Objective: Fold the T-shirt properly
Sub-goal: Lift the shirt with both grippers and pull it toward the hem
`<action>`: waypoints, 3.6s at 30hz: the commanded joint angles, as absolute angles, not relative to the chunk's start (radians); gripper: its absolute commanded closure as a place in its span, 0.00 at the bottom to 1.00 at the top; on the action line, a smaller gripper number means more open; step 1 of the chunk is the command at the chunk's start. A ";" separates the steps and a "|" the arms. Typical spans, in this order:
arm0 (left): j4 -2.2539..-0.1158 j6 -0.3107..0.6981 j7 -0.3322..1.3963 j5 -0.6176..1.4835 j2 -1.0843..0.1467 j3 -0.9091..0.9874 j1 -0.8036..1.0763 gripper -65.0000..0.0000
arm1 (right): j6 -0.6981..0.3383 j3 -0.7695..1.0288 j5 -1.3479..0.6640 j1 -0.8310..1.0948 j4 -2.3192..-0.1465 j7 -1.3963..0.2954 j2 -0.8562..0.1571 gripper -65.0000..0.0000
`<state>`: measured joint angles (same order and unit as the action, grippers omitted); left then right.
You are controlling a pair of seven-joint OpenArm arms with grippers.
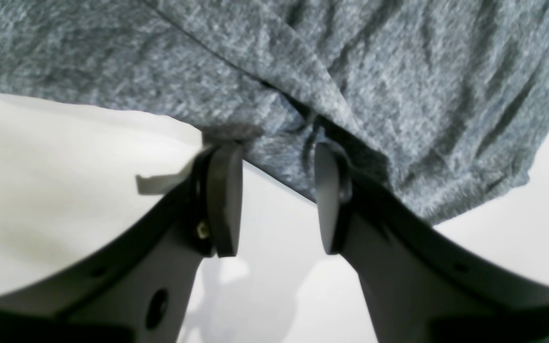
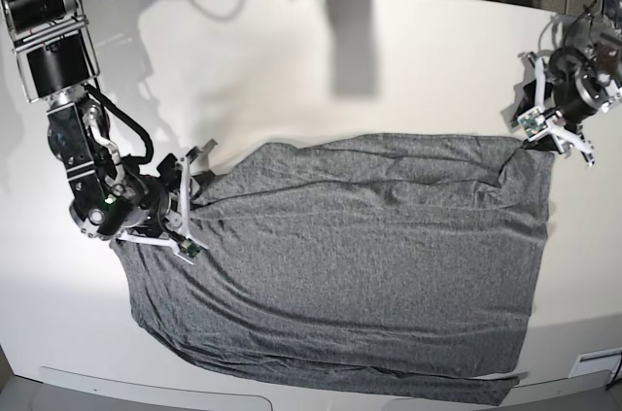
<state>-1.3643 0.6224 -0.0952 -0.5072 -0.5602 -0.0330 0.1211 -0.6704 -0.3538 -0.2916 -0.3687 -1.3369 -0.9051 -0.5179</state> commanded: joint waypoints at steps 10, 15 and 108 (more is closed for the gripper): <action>-1.253 0.539 -0.015 -0.576 -0.579 -0.165 -0.014 0.63 | -0.673 -0.344 -0.297 -0.396 -1.354 -0.936 -0.529 0.61; -1.250 0.556 -0.004 -0.576 -0.591 -0.165 -0.014 0.94 | -0.673 -0.344 -0.297 -0.396 -1.354 -0.945 -0.529 0.61; -1.393 0.498 0.126 0.025 -0.533 0.046 -0.072 1.00 | -0.698 -0.385 -0.078 -0.441 -1.293 -0.565 -0.574 1.00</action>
